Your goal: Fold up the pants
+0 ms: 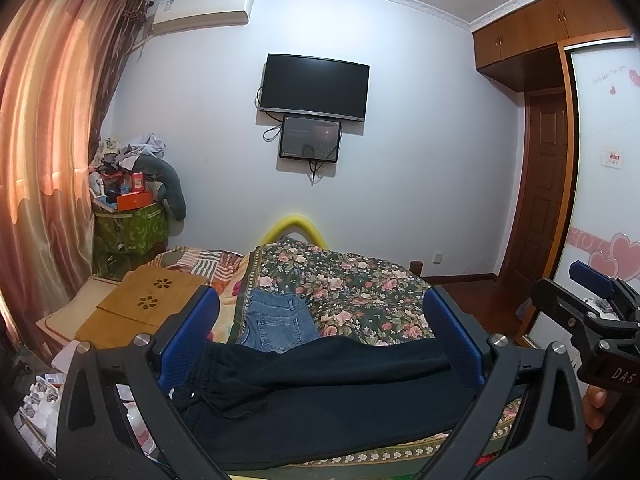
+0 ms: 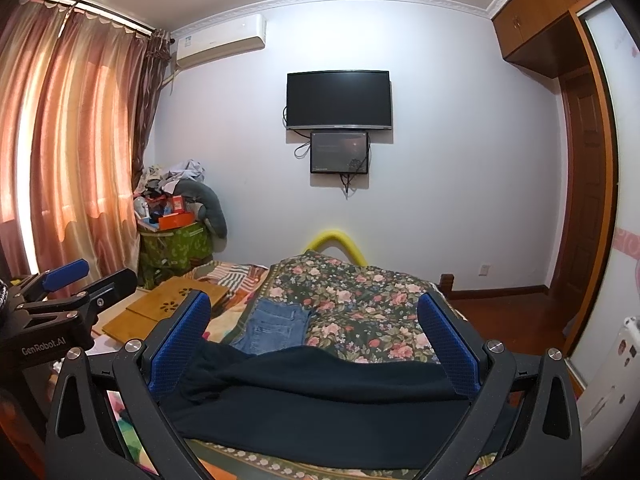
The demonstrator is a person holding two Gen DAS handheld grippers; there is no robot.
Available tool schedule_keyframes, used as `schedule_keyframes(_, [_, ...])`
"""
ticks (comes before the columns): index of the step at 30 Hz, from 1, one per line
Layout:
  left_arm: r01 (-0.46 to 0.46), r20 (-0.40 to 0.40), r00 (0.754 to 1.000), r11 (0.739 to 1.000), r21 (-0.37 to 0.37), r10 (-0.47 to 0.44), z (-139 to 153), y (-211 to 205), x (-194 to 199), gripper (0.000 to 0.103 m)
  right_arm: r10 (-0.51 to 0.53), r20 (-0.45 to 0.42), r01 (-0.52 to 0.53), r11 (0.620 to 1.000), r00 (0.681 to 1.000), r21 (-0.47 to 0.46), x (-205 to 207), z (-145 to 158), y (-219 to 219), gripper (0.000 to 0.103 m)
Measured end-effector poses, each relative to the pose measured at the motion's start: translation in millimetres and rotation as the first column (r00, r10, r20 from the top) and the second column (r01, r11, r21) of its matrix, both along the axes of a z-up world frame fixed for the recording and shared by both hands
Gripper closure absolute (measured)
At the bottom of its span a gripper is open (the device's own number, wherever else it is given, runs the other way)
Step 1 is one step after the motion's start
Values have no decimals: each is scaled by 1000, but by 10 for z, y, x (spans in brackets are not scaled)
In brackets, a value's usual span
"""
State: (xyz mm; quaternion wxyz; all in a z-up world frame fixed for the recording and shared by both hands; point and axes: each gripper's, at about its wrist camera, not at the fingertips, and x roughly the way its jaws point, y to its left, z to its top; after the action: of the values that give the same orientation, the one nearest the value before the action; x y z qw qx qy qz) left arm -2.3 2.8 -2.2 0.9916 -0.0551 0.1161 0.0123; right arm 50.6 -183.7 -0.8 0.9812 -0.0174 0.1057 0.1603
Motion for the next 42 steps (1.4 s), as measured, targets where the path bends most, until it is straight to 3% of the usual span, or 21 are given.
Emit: schedule_keyframes(42, [-1,-19,1000,1000,-4,1,-75,22,72,0,-12,-29,12,1000,1000,-14,85,-37,-10,0])
